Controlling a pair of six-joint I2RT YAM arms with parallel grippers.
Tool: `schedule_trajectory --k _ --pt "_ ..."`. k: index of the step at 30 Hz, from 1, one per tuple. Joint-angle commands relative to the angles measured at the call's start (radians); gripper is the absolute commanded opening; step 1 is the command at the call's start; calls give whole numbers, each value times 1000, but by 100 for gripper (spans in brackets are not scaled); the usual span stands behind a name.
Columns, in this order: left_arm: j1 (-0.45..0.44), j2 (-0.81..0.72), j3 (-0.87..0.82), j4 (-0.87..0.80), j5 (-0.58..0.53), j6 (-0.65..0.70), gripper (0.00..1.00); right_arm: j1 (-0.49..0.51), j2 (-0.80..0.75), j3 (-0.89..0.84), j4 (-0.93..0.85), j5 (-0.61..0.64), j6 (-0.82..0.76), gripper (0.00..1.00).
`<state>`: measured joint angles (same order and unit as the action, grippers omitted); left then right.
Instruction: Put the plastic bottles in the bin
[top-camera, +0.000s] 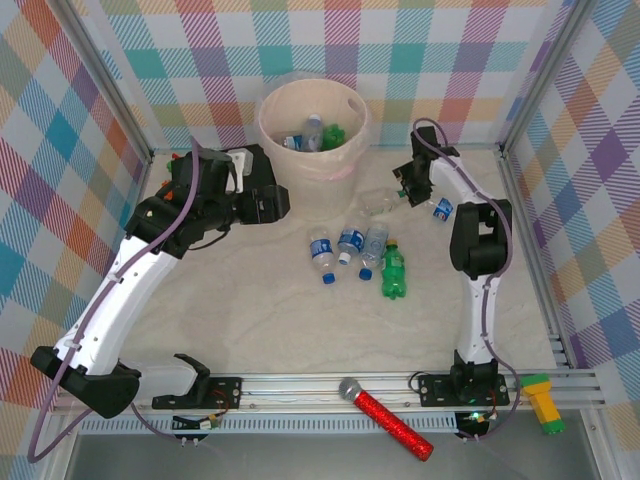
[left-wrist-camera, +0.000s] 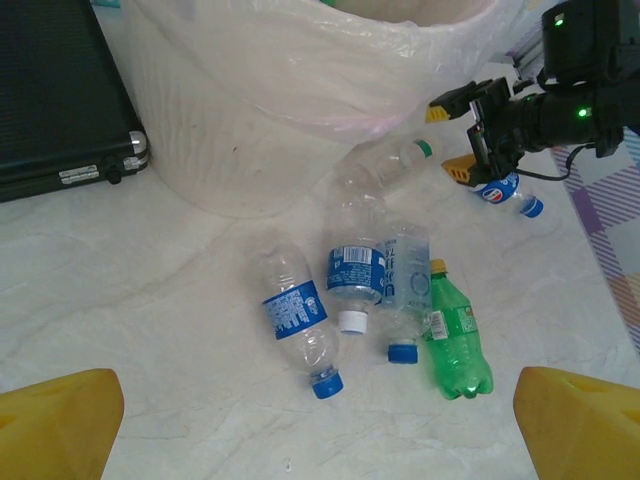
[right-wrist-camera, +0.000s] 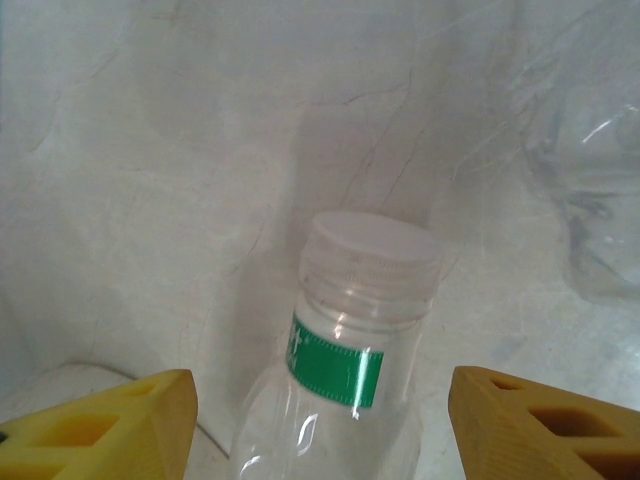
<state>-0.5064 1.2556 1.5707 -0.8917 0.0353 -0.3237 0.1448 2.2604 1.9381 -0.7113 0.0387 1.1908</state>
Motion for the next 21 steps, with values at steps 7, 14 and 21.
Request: schedule_trajectory --k 7,14,21 --pt "-5 6 46 -24 -43 7 100 -8 91 57 -15 -30 38 66" --pt "-5 9 48 -30 -55 -5 100 -10 118 77 -17 -39 21 53" --pt "-5 0 43 -26 -66 -10 100 -10 65 67 3 -17 -30 40"
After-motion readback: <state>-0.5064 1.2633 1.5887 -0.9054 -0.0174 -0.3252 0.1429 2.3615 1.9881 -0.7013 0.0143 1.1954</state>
